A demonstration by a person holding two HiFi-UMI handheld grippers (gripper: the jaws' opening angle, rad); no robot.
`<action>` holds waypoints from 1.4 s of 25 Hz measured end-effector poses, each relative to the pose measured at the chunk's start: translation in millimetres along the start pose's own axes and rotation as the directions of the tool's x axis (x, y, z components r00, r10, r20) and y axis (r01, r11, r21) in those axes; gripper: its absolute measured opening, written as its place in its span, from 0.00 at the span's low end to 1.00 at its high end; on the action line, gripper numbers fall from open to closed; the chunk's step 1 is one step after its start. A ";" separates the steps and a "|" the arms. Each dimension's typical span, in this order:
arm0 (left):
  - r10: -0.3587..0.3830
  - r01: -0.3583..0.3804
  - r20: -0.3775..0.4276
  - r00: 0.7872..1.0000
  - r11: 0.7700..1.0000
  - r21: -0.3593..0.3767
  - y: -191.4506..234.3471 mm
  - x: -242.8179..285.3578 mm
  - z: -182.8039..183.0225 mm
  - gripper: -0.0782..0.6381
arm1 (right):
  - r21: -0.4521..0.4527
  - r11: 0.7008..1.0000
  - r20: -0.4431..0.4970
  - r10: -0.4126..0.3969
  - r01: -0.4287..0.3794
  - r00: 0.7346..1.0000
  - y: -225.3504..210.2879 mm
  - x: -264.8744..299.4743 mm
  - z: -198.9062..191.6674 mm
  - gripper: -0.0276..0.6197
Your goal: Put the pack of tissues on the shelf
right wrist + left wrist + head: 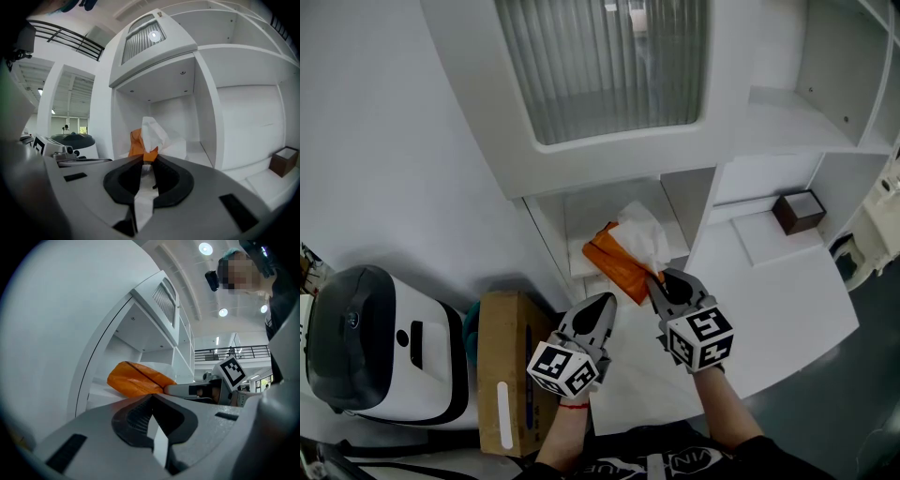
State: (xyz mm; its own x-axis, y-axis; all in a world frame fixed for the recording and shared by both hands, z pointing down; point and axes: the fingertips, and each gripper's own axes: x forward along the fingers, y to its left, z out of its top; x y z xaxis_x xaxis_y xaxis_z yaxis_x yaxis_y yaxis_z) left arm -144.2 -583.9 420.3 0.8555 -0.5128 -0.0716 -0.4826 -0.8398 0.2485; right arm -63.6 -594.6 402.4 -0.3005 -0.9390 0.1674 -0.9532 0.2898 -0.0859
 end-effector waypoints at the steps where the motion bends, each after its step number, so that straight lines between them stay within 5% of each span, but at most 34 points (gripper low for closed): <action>1: -0.001 0.001 0.000 1.000 1.000 0.001 1.1 0.6 0.5 0.12 | -0.001 1.000 -0.003 -0.004 0.004 1.000 -0.9 2.8 1.4 0.08; 35: -0.019 0.019 -0.006 1.000 1.000 0.014 21.5 16.0 7.1 0.12 | 0.002 0.991 -0.070 -0.133 0.133 0.989 -36.4 69.2 23.2 0.09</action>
State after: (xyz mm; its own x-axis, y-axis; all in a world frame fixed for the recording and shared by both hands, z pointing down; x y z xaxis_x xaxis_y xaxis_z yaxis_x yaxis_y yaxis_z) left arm -142.2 -611.5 417.6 0.8656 -0.4958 -0.0700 -0.4691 -0.8518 0.2333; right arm -48.9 -674.4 394.3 -0.1728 -0.9537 0.2461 -0.9847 0.1618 -0.0647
